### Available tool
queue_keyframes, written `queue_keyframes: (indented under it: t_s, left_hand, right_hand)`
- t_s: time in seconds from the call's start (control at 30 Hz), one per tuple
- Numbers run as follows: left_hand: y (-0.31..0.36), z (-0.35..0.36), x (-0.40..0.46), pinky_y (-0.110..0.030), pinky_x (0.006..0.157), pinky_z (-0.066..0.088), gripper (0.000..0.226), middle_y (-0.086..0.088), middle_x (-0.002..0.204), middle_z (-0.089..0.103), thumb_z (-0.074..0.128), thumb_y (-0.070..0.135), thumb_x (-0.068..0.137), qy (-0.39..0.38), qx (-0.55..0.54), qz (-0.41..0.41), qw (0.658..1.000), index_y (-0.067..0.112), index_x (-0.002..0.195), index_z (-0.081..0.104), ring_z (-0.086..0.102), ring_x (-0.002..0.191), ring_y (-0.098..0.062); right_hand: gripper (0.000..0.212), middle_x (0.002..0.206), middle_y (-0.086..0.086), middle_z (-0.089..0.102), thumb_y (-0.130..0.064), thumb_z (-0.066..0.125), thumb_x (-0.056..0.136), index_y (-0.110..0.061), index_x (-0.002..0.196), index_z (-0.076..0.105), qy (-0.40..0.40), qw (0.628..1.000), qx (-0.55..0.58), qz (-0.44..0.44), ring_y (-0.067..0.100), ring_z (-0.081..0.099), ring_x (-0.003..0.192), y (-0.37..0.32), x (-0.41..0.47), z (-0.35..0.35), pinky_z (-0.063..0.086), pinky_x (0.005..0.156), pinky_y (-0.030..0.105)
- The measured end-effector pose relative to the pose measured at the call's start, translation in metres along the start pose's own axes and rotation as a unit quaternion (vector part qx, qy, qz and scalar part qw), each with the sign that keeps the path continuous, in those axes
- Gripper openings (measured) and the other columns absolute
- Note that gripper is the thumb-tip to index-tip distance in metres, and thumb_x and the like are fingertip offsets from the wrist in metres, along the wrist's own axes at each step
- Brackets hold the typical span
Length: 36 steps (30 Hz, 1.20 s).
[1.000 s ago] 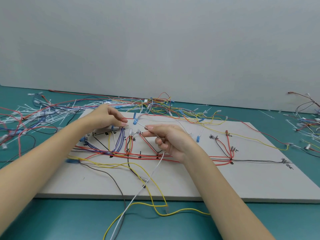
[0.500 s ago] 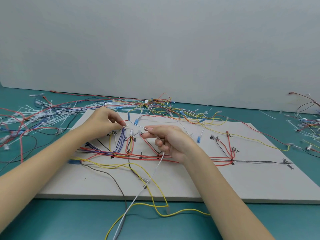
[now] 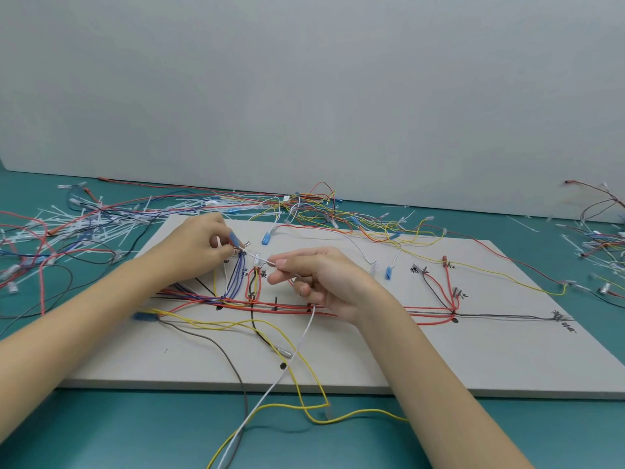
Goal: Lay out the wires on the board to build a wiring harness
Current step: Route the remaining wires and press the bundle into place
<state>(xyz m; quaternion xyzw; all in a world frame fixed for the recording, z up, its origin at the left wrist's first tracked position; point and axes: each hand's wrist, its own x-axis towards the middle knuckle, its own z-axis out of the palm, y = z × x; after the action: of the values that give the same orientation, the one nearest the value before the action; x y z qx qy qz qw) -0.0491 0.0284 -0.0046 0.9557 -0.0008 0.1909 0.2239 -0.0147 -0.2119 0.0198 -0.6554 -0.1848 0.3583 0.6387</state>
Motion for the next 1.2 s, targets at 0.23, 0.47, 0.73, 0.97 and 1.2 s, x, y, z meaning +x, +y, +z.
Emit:
queue_keyframes:
  t_s: [0.23,0.47,0.73,0.97,1.2]
  left_hand:
    - [0.0,-0.011,0.006,-0.034,0.074,0.046,0.036,0.009,0.088,0.056,0.065,0.005,0.085,-0.093,0.039,-0.026,0.995,0.039,0.097,0.073,0.054,0.079,-0.014]
    - [0.007,-0.025,0.018,-0.021,0.074,0.04,0.049,0.009,0.096,0.061,0.038,0.001,0.093,-0.194,0.007,-0.092,0.977,0.033,0.103,0.074,0.053,0.088,-0.006]
    - [0.012,-0.041,0.035,-0.023,0.046,0.035,0.039,-0.001,0.054,0.06,0.048,0.035,0.076,-0.311,-0.055,-0.209,0.926,0.03,0.104,0.074,0.044,0.049,-0.016]
    - [0.02,-0.052,0.04,-0.026,0.054,0.051,0.055,-0.01,0.066,0.061,0.04,-0.001,0.086,-0.384,-0.079,-0.263,0.882,0.04,0.11,0.068,0.059,0.056,-0.027]
    - [0.005,-0.06,0.038,-0.021,0.048,0.029,0.067,-0.004,0.065,0.04,0.028,-0.006,0.09,-0.411,-0.155,-0.312,0.843,0.042,0.116,0.067,0.028,0.051,-0.015]
  right_hand:
    - [0.022,0.071,0.001,0.069,-0.007,0.06,0.09,-0.006,0.109,0.071,-0.048,0.995,-0.082,0.004,0.006,0.039,0.041,0.001,-0.005,0.01,0.026,0.036,0.015]
    - [0.026,0.074,-0.002,0.067,-0.009,0.058,0.092,-0.011,0.116,0.068,-0.108,0.991,-0.082,-0.001,0.006,0.038,0.041,0.003,-0.008,0.027,0.024,0.037,0.014]
    - [0.038,0.072,-0.003,0.063,-0.01,0.054,0.094,-0.014,0.132,0.057,-0.156,0.986,-0.061,-0.003,0.007,0.035,0.042,0.006,-0.013,0.047,0.02,0.037,0.017]
    - [0.045,0.076,0.0,0.063,-0.01,0.054,0.094,-0.017,0.139,0.05,-0.172,0.983,-0.057,-0.003,0.009,0.035,0.043,0.007,-0.016,0.051,0.022,0.035,0.017]
    - [0.042,0.074,0.0,0.065,-0.02,0.048,0.099,-0.025,0.14,0.048,-0.168,0.985,-0.04,0.022,0.008,0.036,0.04,0.017,-0.013,0.058,0.022,0.032,0.017]
